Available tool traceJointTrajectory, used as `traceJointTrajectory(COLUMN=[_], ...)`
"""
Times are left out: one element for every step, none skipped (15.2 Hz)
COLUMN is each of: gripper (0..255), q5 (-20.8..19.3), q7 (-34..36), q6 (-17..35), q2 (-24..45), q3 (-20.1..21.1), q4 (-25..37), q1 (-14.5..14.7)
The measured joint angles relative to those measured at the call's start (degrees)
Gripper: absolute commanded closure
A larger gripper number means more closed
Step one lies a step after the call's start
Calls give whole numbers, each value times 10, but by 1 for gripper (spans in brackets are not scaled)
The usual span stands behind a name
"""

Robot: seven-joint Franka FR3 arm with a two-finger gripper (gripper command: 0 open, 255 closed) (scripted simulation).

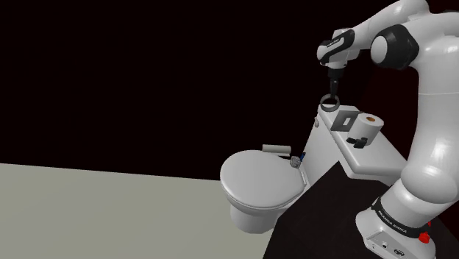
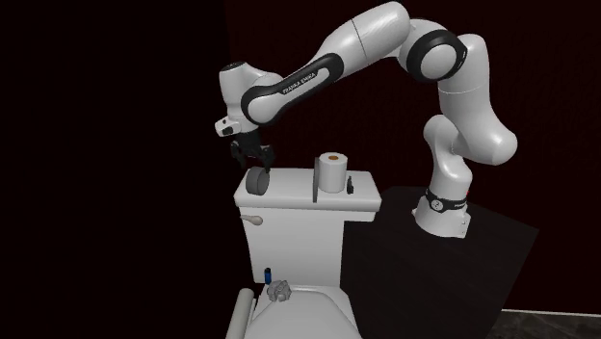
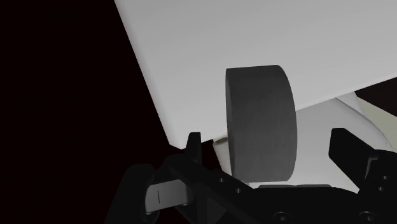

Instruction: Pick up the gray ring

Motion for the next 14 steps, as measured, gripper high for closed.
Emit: traceJointTrajectory(gripper=[255, 255, 255, 255, 255, 255, 255, 255, 255, 255, 255, 255, 255, 255], q5=[1, 1, 1, 1, 1, 2, 2, 2, 2, 2, 1, 0, -1, -2], q7=[0, 0, -1, -1, -1, -1, -1, -1, -1, -1, 0, 0, 0, -1], q6=[3, 4, 5, 5, 5, 5, 5, 5, 5, 5, 6, 3, -1, -8], q2=[1, 2, 2, 2, 2, 2, 3, 3, 3, 3, 2, 0, -3, -4], q3=[0, 1, 1, 1, 1, 1, 1, 1, 1, 1, 1, 0, -1, -1], q4=[-2, -3, -3, -3, -2, -2, -2, -2, -2, -2, -3, -3, -2, 5], q1=[0, -1, -1, -1, -1, -1, -1, -1, -1, -1, 0, 0, 1, 0])
